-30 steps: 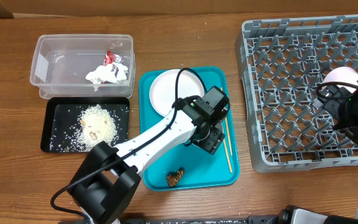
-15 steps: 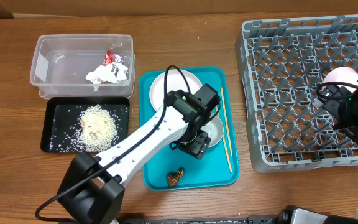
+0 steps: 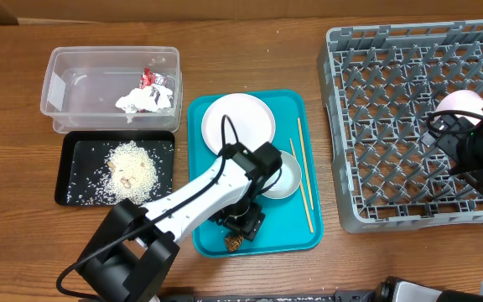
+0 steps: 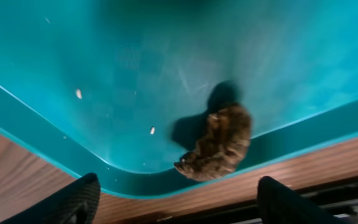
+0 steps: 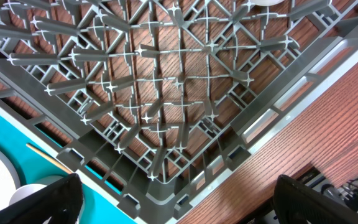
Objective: Sort waste into correct bins and load items into the dishwasher
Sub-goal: 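Grasp the brown food scrap on the teal tray with left gripper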
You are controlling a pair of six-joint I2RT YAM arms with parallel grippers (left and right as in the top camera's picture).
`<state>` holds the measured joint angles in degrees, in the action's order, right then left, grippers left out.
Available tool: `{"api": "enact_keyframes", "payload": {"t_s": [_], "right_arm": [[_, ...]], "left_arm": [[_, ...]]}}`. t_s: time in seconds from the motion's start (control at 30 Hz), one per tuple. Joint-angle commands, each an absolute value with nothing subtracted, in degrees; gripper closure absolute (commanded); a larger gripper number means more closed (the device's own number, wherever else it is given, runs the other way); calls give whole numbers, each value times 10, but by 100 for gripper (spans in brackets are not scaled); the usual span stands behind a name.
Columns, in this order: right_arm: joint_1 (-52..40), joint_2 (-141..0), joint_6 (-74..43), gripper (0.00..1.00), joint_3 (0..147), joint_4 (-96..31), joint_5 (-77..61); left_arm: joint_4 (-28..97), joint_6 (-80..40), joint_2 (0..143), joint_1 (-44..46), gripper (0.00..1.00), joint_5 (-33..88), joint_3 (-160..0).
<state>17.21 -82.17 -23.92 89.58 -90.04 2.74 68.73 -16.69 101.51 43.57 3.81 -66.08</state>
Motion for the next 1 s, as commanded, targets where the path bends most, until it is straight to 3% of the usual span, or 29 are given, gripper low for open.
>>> {"api": "enact_keyframes", "payload": {"t_s": [0.0,0.4,0.83,0.97], "right_arm": [[173,-821,-236,0,901,-899,25],[173,-821,-236,0,901,-899,25],[173,-821,-236,0,901,-900,25],[173,-821,-236,0,901,-900,25]], "left_arm": [[671,-178,1003,440,16,46,-630],[612,-152,1004,446,30,91,-601],[609,-154,1004,451,36,114,-588],[597,-154,1004,452,49,121,-568]]}}
